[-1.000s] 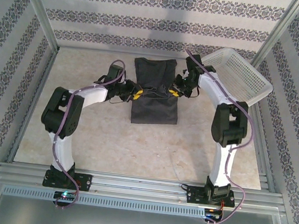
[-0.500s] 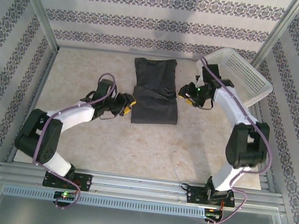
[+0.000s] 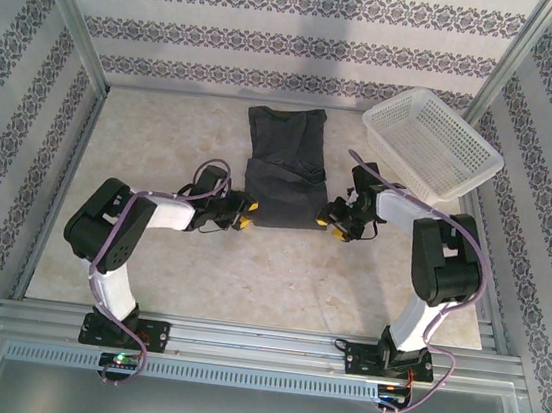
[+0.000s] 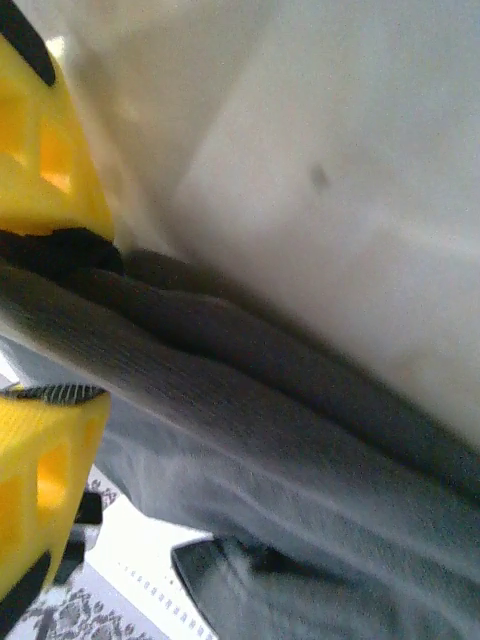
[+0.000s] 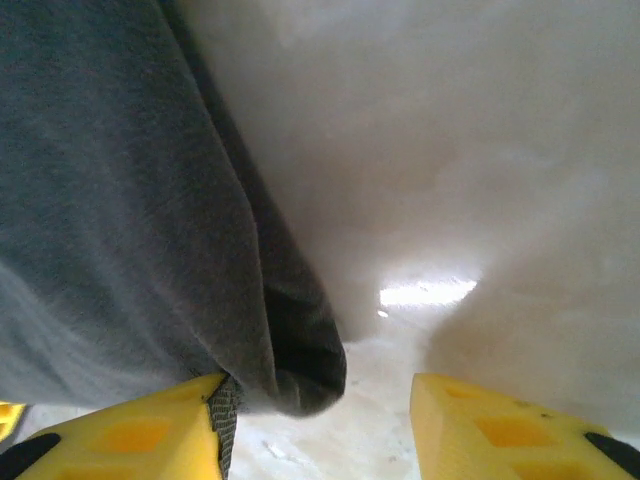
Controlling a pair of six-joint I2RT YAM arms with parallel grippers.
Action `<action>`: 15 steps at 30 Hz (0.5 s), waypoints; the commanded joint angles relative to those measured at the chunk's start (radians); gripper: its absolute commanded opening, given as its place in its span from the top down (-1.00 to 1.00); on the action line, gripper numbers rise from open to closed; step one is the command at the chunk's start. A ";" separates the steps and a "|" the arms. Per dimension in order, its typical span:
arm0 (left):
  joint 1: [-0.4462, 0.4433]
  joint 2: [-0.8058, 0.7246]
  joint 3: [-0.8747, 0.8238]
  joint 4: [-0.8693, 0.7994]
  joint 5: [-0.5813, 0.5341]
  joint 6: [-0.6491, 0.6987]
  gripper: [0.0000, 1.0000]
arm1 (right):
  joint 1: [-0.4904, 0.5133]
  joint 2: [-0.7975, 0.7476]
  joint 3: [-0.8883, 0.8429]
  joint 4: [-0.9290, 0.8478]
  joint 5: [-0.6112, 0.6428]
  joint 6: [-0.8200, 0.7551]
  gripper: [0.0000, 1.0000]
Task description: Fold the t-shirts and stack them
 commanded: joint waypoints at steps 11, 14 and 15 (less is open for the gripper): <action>-0.006 -0.011 0.047 -0.008 -0.014 0.002 0.95 | 0.033 0.053 0.125 0.025 0.022 0.089 1.00; 0.024 -0.066 0.091 -0.068 -0.007 0.029 1.00 | 0.018 0.022 0.207 -0.016 0.018 0.086 1.00; 0.039 -0.078 0.117 -0.089 0.006 0.039 1.00 | 0.013 0.019 0.247 -0.033 0.010 0.084 1.00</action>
